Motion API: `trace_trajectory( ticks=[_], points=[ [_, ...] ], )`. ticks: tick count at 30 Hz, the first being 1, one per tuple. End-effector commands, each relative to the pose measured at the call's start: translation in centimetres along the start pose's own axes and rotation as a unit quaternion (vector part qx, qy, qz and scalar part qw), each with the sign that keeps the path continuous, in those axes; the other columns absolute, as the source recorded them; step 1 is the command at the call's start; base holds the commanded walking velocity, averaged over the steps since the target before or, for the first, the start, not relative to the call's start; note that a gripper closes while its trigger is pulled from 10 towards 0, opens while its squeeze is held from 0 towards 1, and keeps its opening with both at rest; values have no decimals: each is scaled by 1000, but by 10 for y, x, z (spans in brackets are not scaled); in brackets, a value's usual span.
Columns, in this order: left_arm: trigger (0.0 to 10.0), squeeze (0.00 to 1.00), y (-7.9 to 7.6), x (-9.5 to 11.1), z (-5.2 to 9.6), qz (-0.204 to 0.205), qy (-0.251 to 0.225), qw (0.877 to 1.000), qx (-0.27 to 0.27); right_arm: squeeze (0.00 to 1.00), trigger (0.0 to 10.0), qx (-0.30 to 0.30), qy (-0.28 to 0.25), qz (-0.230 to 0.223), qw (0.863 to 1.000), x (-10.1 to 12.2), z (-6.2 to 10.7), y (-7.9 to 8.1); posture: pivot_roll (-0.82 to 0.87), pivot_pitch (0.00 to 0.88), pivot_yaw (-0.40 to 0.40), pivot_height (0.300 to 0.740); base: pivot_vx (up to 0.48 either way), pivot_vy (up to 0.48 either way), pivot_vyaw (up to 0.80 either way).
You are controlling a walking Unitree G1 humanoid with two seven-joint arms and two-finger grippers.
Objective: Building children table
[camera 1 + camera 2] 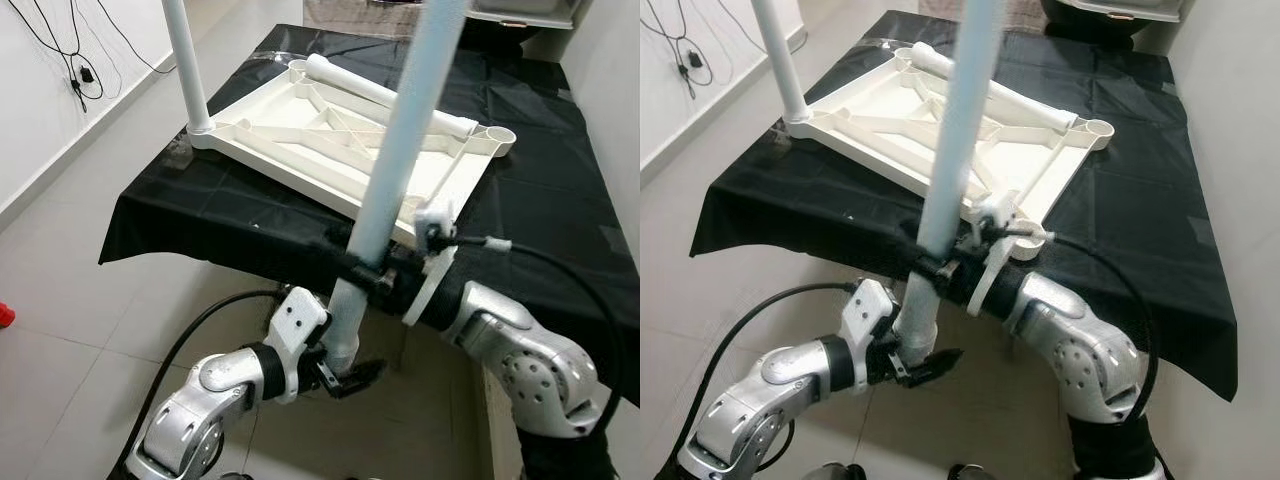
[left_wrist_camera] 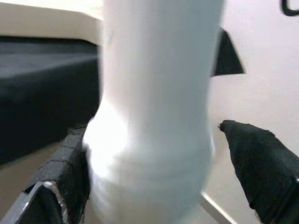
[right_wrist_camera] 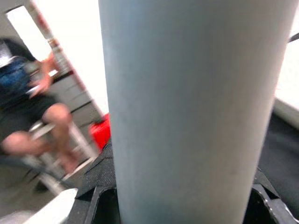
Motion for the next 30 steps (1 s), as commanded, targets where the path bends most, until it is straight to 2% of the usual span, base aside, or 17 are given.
trace_trajectory(
  ticks=[1,3,4,5,6,7,10,11,12,13,14,15,18,25,30],
  points=[
    [10000,0,-7,-8,-1,8,11,1000,-8,0,0,-49,-57,34,997,24,3,-15,59,119,-49,740,0,0,0],
    [10000,0,-5,-7,-1,6,10,1000,-3,0,0,-69,-67,41,995,28,5,-21,59,119,-49,740,0,0,0],
    [10000,0,-1,-6,-2,4,5,1000,15,0,0,-119,-88,60,987,37,9,-35,60,112,-52,740,0,0,0],
    [10000,0,-1,-6,-2,4,5,1000,15,0,0,-119,-88,60,987,37,9,-35,60,112,-52,740,0,0,0],
    [10000,0,12,-2,-2,-7,-13,998,65,0,0,-210,-132,84,965,55,20,-59,60,107,-51,740,0,0,0],
    [10000,0,17,1,-1,-13,-21,996,87,0,0,-239,-145,100,955,60,25,-66,60,107,-51,740,0,0,0],
    [10000,0,22,2,-1,-20,-25,994,104,0,0,-257,-152,113,948,64,28,-69,60,107,-51,740,0,0,0],
    [10000,0,26,4,-1,-26,-30,992,120,0,980,-281,-156,132,938,67,31,-72,58,101,-52,740,0,0,0],
    [10000,0,26,4,-1,-26,-30,992,120,0,980,-281,-156,132,938,67,31,-72,58,101,-52,740,0,0,0],
    [10000,0,31,5,0,-24,-33,989,139,0,8275,-298,-158,147,930,69,33,-74,58,100,-54,740,0,0,0],
    [10000,0,31,5,0,-24,-33,989,139,0,8275,-298,-158,147,930,69,33,-74,58,100,-54,740,0,0,0],
    [10000,0,37,6,1,-26,-36,986,158,0,10000,-307,-160,157,925,70,33,-75,59,99,-55,740,0,0,0],
    [10000,0,48,6,4,-30,-38,981,185,0,10000,-307,-165,163,923,71,29,-72,58,95,-55,740,298,-247,0],
    [10000,0,50,7,5,-34,-38,980,190,0,10000,-300,-170,165,924,71,24,-69,59,97,-55,740,284,-382,0],
    [10000,0,54,6,5,-29,-43,976,210,0,10000,-306,-180,171,919,72,22,-69,58,102,-61,740,306,-354,0]
  ],
)
Point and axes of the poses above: a point about 5 cm out from each wrist's last joint towards the gripper, its own z axis pointing back from the gripper into the wrist, its own x axis along the axis of the wrist's last joint, y = z × x, the point moved 4 cm from there along -z, pointing out of the wrist towards the gripper, and after that the axes turned 2 degrees about -z, right-handed, at the moved point
